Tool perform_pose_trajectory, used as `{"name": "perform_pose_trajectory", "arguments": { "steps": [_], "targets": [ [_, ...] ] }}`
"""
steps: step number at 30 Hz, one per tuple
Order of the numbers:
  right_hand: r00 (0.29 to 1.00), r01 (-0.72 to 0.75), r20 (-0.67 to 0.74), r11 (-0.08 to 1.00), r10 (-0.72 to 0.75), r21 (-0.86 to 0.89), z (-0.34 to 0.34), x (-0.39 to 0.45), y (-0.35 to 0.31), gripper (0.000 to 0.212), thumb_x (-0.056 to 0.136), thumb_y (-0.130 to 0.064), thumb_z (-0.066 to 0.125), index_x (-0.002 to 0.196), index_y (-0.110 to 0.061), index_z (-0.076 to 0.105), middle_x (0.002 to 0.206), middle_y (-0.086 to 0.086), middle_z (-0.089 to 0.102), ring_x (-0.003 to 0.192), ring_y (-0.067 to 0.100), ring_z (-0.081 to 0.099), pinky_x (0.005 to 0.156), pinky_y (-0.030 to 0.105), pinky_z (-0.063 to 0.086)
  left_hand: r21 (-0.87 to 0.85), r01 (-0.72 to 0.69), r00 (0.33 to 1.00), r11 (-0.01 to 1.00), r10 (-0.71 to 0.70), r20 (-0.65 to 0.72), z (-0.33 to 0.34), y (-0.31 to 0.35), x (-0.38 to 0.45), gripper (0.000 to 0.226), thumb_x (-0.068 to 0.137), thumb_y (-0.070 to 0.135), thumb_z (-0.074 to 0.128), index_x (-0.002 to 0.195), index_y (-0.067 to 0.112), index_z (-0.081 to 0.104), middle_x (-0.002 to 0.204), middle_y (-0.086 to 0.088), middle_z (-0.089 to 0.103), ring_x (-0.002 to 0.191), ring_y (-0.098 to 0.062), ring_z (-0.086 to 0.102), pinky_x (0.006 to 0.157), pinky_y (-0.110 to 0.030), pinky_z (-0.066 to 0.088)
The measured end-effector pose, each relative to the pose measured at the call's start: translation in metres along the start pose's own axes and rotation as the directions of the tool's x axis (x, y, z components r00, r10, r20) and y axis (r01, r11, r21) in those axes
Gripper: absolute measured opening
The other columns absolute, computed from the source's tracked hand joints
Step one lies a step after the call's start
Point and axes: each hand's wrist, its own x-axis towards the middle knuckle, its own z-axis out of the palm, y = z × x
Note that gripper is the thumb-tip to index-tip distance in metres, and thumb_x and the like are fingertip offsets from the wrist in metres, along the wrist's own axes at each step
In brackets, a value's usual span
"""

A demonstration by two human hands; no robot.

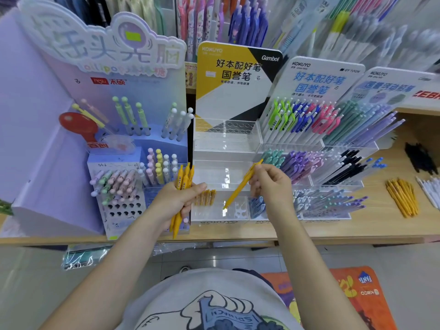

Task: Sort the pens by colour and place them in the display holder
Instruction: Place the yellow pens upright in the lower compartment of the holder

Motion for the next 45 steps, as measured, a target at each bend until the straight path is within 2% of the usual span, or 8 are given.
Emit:
{"name": "perform_pose_trajectory", "arguments": {
  "steps": [3,7,10,14,24,31,39,45],
  "targets": [
    [0.998,0.050,0.038,0.985,-0.044,-0.163,-0.002,-0.002,0.012,0.009,0.095,-0.014,0.061,0.093,-0.006,0.064,0.068,0.010,0.068,0.049,0.017,0.056,0.050,0.027,0.048,-0.164,0.045,0.998,0.985,-0.035,0.060,-0.001,0.002,0.002,0.022,0.084,0.023,0.075,0.077,0.019,0.054,0.056,0.002,0.037,0.044,-0.010,0.034,0.042,-0.021,0.035],
    [0.992,0.095,0.112,0.920,-0.056,-0.381,0.003,0.000,0.043,0.005,0.096,-0.018,0.059,0.095,-0.020,0.063,0.077,0.003,0.072,0.060,0.018,0.068,0.057,0.037,0.054,-0.376,0.159,0.977,0.913,-0.091,0.194,-0.003,0.003,0.005,0.017,0.080,0.014,0.069,0.093,0.011,0.058,0.068,-0.002,0.053,0.055,-0.012,0.051,0.049,-0.022,0.047],
    [0.989,0.118,0.135,0.887,-0.064,-0.446,0.006,0.003,0.060,0.006,0.097,-0.019,0.058,0.097,-0.022,0.063,0.080,0.001,0.071,0.064,0.014,0.069,0.054,0.030,0.050,-0.454,0.199,0.970,0.869,-0.107,0.220,-0.004,0.001,0.005,0.031,0.080,0.009,0.064,0.110,0.004,0.059,0.079,-0.007,0.062,0.065,-0.015,0.062,0.056,-0.026,0.054],
    [0.987,0.121,0.151,0.869,-0.054,-0.479,0.009,0.006,0.069,0.008,0.097,-0.020,0.057,0.102,-0.021,0.063,0.083,0.002,0.071,0.064,0.012,0.069,0.057,0.025,0.050,-0.452,0.165,0.978,0.877,-0.084,0.193,-0.004,-0.001,0.004,0.032,0.082,0.012,0.062,0.112,0.003,0.061,0.087,-0.011,0.072,0.074,-0.019,0.070,0.059,-0.027,0.058],
    [0.986,0.140,0.154,0.857,-0.072,-0.497,0.012,0.017,0.074,0.010,0.098,-0.021,0.057,0.104,-0.021,0.065,0.084,-0.001,0.070,0.062,0.011,0.068,0.061,0.033,0.055,-0.356,0.108,0.991,0.928,-0.072,0.113,-0.007,-0.004,0.000,0.024,0.080,0.023,0.070,0.097,0.009,0.060,0.074,-0.003,0.063,0.057,-0.013,0.059,0.050,-0.024,0.052],
    [0.973,0.219,0.181,0.802,-0.141,-0.555,0.012,0.017,0.075,0.008,0.097,-0.022,0.058,0.101,-0.021,0.066,0.080,-0.002,0.068,0.063,0.013,0.068,0.060,0.035,0.056,-0.312,0.088,0.995,0.946,-0.068,0.076,-0.006,-0.004,-0.002,0.024,0.091,0.024,0.062,0.106,0.006,0.067,0.075,-0.004,0.071,0.055,-0.012,0.064,0.048,-0.022,0.052],
    [0.958,0.253,0.277,0.684,-0.077,-0.684,0.022,0.019,0.084,0.020,0.094,-0.027,0.064,0.112,-0.019,0.069,0.089,-0.002,0.072,0.070,0.016,0.067,0.068,0.037,0.056,-0.321,0.100,0.989,0.942,-0.059,0.134,-0.010,-0.008,0.002,0.025,0.097,0.020,0.058,0.118,0.009,0.067,0.085,-0.009,0.070,0.067,-0.020,0.067,0.059,-0.031,0.057],
    [0.974,0.200,0.205,0.793,-0.097,-0.576,0.024,0.019,0.073,0.012,0.092,-0.023,0.067,0.104,-0.022,0.068,0.084,-0.001,0.069,0.066,0.017,0.069,0.061,0.029,0.053,-0.243,0.039,0.990,0.969,-0.006,0.138,-0.012,-0.007,0.001,0.027,0.093,0.014,0.060,0.119,0.009,0.065,0.090,-0.010,0.072,0.070,-0.020,0.068,0.059,-0.028,0.056]
  ]
}}
